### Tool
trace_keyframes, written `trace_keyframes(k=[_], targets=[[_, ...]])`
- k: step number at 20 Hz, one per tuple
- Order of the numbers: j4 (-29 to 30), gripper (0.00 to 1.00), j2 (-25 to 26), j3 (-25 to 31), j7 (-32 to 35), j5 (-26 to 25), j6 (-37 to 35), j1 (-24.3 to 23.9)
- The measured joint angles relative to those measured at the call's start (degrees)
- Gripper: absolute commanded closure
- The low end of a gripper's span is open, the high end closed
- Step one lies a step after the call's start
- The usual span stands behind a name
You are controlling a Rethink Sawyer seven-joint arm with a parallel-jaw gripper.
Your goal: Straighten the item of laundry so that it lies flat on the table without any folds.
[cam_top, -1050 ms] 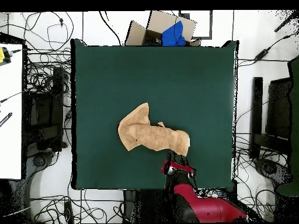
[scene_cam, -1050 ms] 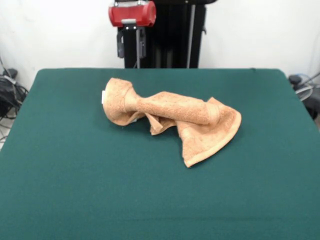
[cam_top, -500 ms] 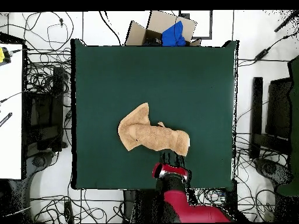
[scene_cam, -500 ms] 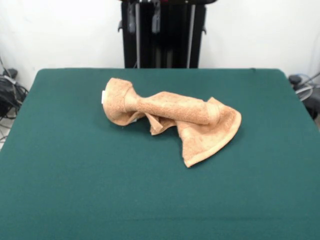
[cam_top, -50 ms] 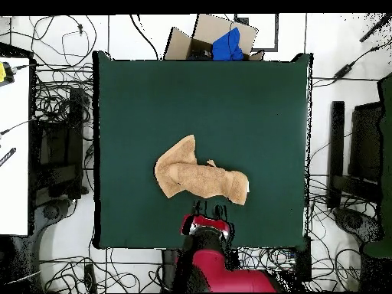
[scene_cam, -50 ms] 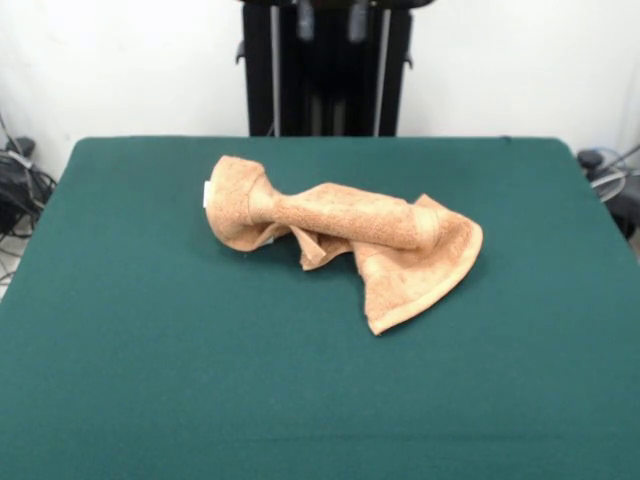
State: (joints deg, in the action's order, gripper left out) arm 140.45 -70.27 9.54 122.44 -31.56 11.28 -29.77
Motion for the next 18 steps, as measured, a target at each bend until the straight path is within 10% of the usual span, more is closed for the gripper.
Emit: trace_keyframes(k=[18], targets=[[-6.4, 0.0, 19.8, -17.4, 0.0, 0.5, 14.2, 10.0]])
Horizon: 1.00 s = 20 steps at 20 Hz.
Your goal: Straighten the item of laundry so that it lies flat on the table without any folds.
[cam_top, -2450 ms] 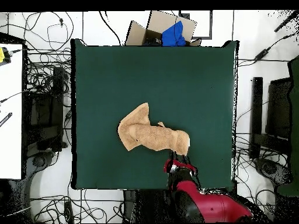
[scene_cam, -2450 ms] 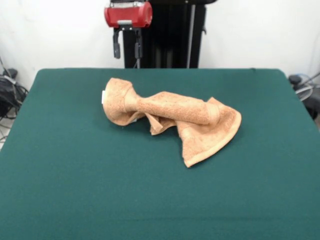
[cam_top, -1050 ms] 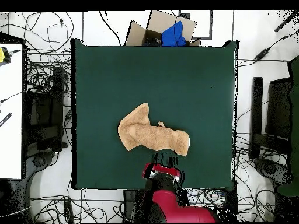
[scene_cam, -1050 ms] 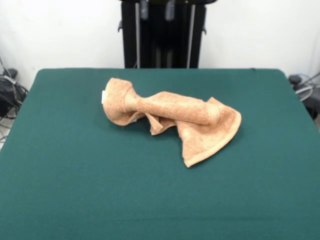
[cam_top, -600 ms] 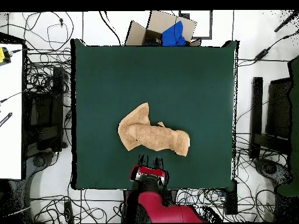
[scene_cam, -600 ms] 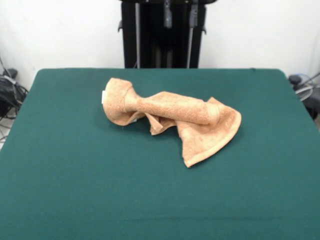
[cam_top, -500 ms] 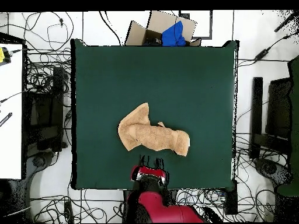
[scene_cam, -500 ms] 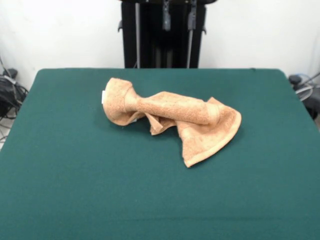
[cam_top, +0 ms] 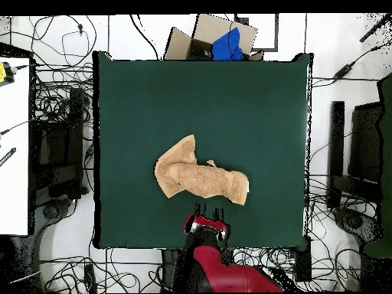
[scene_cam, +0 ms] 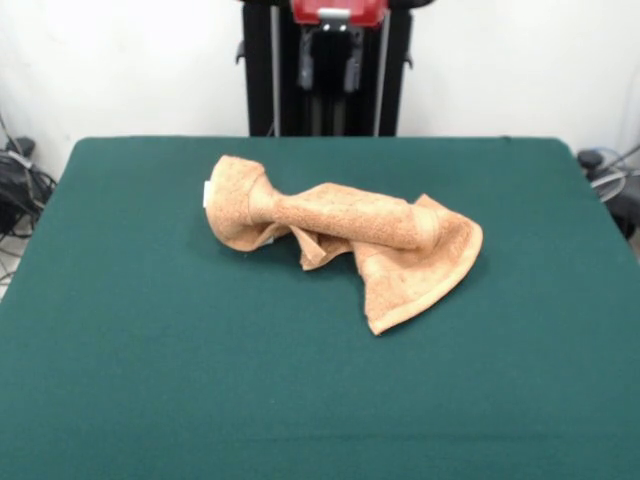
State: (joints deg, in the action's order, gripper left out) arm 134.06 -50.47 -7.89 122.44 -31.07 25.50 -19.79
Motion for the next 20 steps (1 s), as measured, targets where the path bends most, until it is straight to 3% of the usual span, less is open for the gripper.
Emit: trace_keyframes(k=[10, 20], targets=[[-4.0, 0.0, 6.1, -6.7, 0.0, 1.6, 0.3, 3.9], [-6.1, 0.0, 6.7, -8.0, 0.0, 3.1, -0.4, 6.0]])
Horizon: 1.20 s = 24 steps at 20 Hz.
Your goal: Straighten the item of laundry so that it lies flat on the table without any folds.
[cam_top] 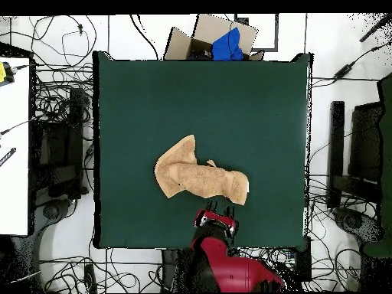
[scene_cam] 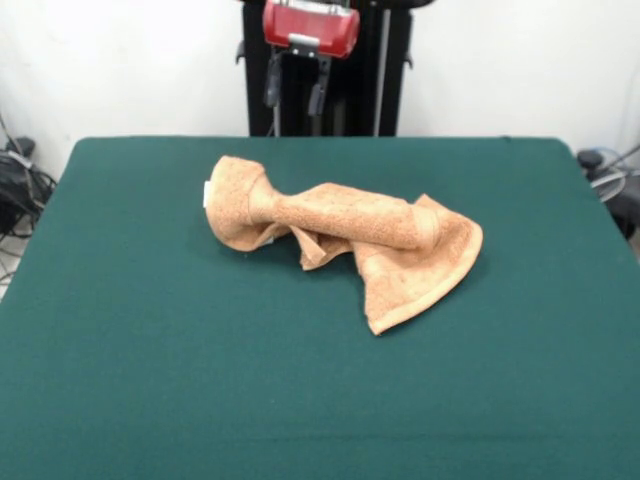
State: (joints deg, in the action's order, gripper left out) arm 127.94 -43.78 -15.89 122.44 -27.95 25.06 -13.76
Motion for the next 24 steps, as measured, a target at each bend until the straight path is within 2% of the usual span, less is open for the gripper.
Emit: trace_keyframes(k=[3, 5, 7, 8, 12, 14, 15, 18, 24], targets=[[0.0, 0.0, -2.2, 0.6, 0.0, -0.2, -2.0, -0.9], [0.3, 0.0, -6.7, 3.3, 0.0, -1.1, -6.4, -3.8], [0.7, 0.0, -9.1, 5.2, 0.0, -1.7, -8.7, -5.8], [1.6, 0.0, -13.2, 10.1, 0.0, -2.3, -12.8, -10.3], [5.2, 0.0, -20.5, 24.2, 0.0, 1.1, -20.3, -22.2], [6.8, 0.0, -22.8, 30.3, 0.0, 4.4, -23.6, -26.9], [8.0, 0.0, -24.7, 36.4, 0.0, 8.2, -27.3, -31.0], [8.0, 0.0, -25.5, 40.7, 0.0, 10.0, -31.3, -32.5], [7.5, 0.0, -24.8, 42.0, 0.0, 7.9, -33.2, -26.9]])
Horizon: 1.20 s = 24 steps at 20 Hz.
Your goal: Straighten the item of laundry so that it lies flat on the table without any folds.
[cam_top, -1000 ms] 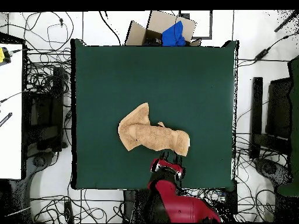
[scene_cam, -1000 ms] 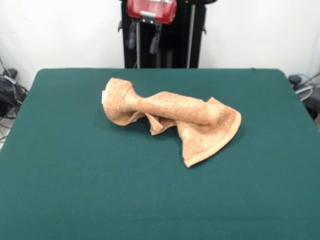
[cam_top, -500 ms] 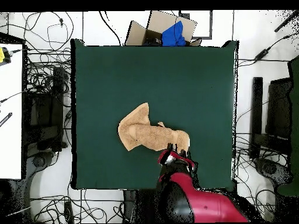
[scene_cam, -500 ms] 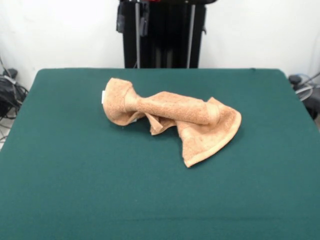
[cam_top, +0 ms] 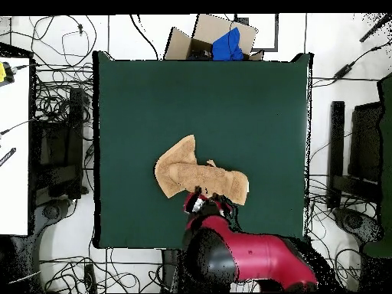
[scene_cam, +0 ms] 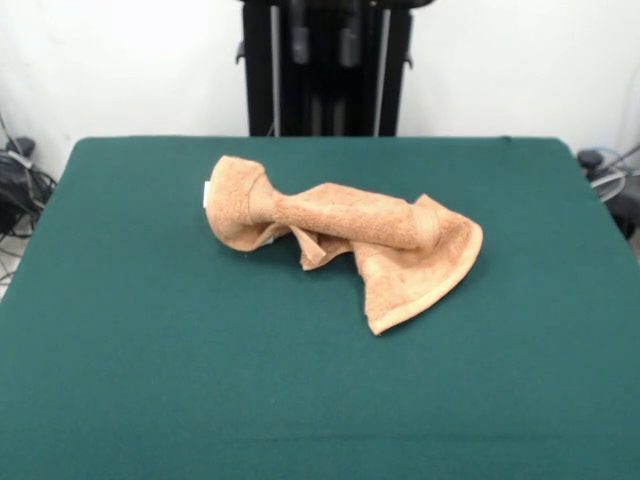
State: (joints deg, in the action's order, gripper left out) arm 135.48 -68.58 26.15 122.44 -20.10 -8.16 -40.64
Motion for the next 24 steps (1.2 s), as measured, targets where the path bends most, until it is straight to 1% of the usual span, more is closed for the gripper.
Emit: trace_keyframes(k=[1, 3, 9, 17, 24], targets=[[0.0, 0.0, -0.2, 0.5, 0.0, -0.4, 0.0, 1.8], [0.1, 0.0, -0.7, 1.1, 0.0, -0.4, -0.1, 2.3], [0.2, 0.0, -2.6, 3.8, 0.0, -0.4, -0.1, 1.9], [0.3, 0.0, -5.0, 5.5, 0.0, 0.0, -0.4, 1.9], [-0.4, 0.0, -4.5, 5.2, 0.0, -0.1, -1.4, 3.4]])
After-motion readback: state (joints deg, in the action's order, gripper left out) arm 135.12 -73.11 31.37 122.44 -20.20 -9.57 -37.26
